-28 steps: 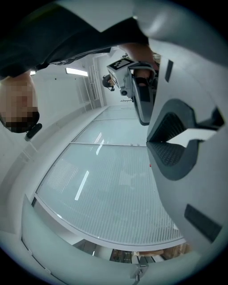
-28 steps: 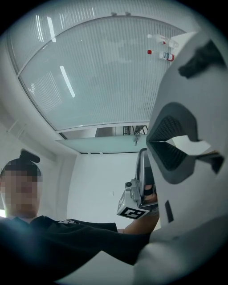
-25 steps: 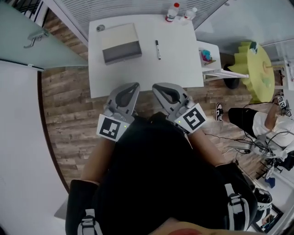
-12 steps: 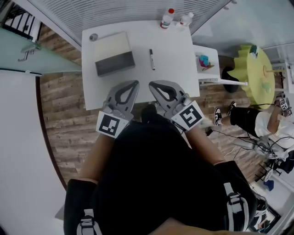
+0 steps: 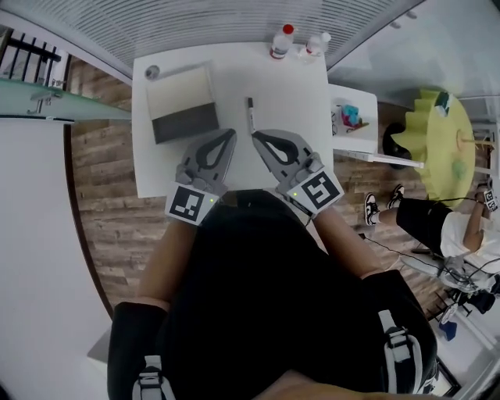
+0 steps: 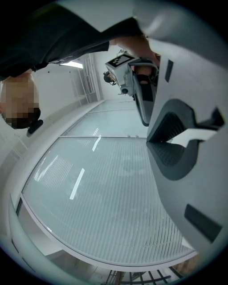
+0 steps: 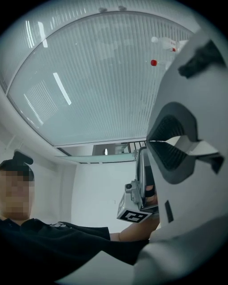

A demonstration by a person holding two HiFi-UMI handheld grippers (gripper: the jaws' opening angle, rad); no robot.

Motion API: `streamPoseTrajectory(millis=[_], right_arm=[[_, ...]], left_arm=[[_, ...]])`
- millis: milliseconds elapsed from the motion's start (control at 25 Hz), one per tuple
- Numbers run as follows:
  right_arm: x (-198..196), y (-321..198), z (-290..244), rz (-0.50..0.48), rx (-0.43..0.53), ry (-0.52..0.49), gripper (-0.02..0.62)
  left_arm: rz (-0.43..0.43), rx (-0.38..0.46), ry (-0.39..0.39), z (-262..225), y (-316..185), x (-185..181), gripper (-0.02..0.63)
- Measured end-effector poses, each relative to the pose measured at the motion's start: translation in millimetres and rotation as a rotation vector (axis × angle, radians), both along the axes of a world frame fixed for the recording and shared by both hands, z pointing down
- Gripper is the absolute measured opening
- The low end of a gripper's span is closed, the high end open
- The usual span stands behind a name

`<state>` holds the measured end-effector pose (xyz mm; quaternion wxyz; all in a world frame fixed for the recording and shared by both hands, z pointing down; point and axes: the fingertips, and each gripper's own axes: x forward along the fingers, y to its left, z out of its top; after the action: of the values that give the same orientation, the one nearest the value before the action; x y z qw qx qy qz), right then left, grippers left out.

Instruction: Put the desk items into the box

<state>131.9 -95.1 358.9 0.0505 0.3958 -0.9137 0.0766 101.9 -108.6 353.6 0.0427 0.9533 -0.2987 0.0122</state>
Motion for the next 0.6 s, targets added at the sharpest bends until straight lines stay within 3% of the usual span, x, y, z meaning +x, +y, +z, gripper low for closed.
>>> streamPoseTrajectory(millis=[320, 600], right_arm=[[30, -54, 49, 0.101, -0.093, 0.006, 0.017], [46, -92, 100, 0.261, -0.168, 0.045, 0.017]], left_arm=[[-0.041, 0.043, -0.050, 35, -55, 24, 0.002], [0.030, -0.005, -0.043, 89, -87, 39, 0.002]])
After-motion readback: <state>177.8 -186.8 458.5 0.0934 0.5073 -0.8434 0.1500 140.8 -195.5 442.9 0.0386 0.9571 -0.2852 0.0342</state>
